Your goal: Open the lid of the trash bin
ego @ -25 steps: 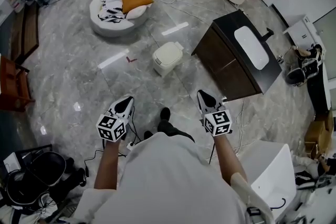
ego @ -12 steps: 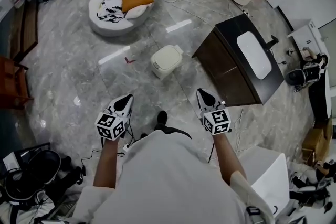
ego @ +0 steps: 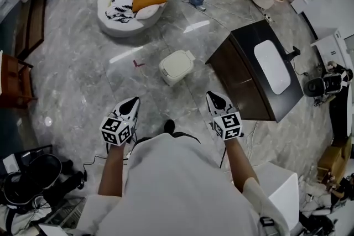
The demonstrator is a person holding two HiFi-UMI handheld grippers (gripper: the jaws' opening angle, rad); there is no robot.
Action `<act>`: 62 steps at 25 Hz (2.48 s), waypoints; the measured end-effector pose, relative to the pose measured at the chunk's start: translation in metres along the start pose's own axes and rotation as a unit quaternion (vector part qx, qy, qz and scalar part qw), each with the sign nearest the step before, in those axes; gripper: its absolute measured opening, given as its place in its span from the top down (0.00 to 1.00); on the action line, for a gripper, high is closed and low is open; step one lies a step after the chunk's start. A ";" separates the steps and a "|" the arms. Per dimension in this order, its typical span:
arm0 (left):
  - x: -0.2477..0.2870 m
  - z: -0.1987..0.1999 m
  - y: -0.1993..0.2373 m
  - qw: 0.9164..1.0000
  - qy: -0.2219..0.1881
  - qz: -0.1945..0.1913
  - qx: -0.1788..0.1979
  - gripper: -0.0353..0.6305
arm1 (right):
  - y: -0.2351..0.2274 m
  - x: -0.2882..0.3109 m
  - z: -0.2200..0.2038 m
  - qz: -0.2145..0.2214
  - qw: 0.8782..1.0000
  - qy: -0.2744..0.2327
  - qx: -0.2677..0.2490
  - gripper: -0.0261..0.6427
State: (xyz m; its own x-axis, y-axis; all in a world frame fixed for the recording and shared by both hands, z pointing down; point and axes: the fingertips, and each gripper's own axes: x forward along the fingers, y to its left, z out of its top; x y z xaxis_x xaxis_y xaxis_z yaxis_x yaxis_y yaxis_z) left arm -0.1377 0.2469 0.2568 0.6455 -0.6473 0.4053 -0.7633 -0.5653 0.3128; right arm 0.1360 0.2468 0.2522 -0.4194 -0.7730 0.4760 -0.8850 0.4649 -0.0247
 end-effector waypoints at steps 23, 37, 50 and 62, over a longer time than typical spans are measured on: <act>0.069 0.020 0.010 1.000 0.017 0.002 -0.007 0.92 | -0.054 0.045 0.005 0.013 1.000 0.021 0.002 0.91; 0.143 0.037 0.077 0.996 0.062 -0.058 -0.004 0.92 | -0.073 0.114 0.021 -0.015 0.998 0.056 0.025 0.91; 0.219 0.042 0.134 0.983 0.123 -0.133 0.029 0.92 | -0.076 0.175 0.021 -0.044 0.992 0.109 0.055 0.91; 0.273 -0.009 0.162 0.967 0.180 -0.174 0.052 0.92 | -0.070 0.217 -0.005 -0.057 0.982 0.162 0.081 0.91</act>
State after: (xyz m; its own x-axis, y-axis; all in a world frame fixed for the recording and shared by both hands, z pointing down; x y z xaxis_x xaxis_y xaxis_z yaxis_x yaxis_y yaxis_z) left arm -0.0849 -0.0165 0.4262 0.7979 -0.1992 0.5689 -0.4820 -0.7775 0.4039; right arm 0.1081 0.0483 0.3617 -0.2529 -0.6254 0.7382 -0.9539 0.2887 -0.0822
